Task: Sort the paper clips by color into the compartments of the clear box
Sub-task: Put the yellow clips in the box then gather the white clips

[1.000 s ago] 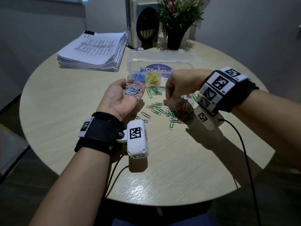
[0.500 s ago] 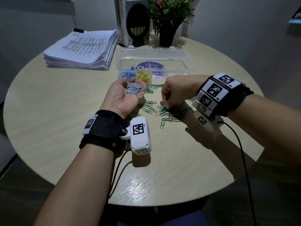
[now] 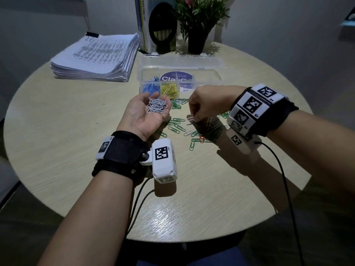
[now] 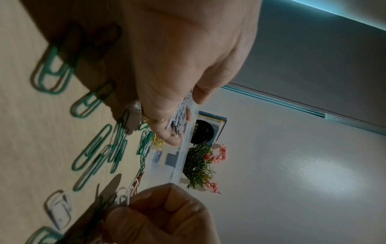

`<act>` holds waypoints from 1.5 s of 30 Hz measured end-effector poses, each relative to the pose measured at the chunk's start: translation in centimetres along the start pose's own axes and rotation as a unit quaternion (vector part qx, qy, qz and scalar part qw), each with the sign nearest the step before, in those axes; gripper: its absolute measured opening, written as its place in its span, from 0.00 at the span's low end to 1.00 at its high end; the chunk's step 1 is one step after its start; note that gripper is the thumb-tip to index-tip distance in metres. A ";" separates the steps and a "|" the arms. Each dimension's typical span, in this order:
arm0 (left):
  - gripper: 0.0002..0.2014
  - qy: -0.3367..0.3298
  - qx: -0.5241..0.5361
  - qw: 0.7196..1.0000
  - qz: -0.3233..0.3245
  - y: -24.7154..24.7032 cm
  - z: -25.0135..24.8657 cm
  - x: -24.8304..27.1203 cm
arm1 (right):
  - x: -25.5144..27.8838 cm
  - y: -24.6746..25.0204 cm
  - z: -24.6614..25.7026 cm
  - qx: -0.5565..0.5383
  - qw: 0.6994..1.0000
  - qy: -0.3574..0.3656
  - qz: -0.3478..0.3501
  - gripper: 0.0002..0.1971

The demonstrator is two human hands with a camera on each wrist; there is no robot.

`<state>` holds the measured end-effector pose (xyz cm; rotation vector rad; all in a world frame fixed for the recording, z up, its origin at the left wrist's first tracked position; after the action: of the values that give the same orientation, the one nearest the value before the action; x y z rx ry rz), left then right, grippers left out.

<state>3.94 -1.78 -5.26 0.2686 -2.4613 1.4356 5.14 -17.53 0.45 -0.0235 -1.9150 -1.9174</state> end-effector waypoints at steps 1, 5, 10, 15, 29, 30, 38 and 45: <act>0.14 0.001 0.001 1.000 0.000 0.0 0.0 0.0 | 0.0 0.1 0.0 0.002 1.000 0.000 -0.003 0.05; 0.15 -0.003 0.003 1.000 -0.002 0.0 -0.1 0.0 | 0.4 -0.3 1.0 -0.015 0.999 0.033 0.035 0.05; 0.15 -0.002 0.001 1.000 0.000 0.1 -0.1 -0.1 | 0.6 -1.3 2.0 0.007 0.997 0.058 0.051 0.06; 0.14 -0.014 0.014 1.000 -0.007 0.1 -0.7 -0.1 | 0.6 -1.3 2.4 0.030 0.996 0.048 0.073 0.05; 0.15 0.013 -0.003 1.000 0.017 -0.2 0.2 0.2 | -0.4 2.4 2.7 -0.232 0.970 0.021 -0.066 0.05; 0.15 0.017 0.009 0.999 0.026 -0.4 0.3 0.4 | -0.5 2.6 3.2 -0.233 0.969 0.032 -0.074 0.07; 0.18 0.016 0.036 0.999 -0.009 0.0 -0.2 0.2 | -2.4 2.5 1.8 -0.179 0.977 -0.031 -0.107 0.10; 0.17 0.011 0.041 0.999 -0.026 0.3 -0.6 -0.1 | -4.6 0.4 1.7 -0.009 0.997 -0.029 -0.075 0.21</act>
<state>4.04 -1.11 -5.20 0.3311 -2.3635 1.5127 8.93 -14.57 -0.51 0.0619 -1.9888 -2.0524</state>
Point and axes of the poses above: each hand's wrist, its own x-axis away from the middle knuckle, its own y-axis out of the back of the hand, z = x × y, the point moved 2 cm from there along -x, towards the middle knuckle, and after that the axes turned 10 degrees about -y, right-handed, at the moved point
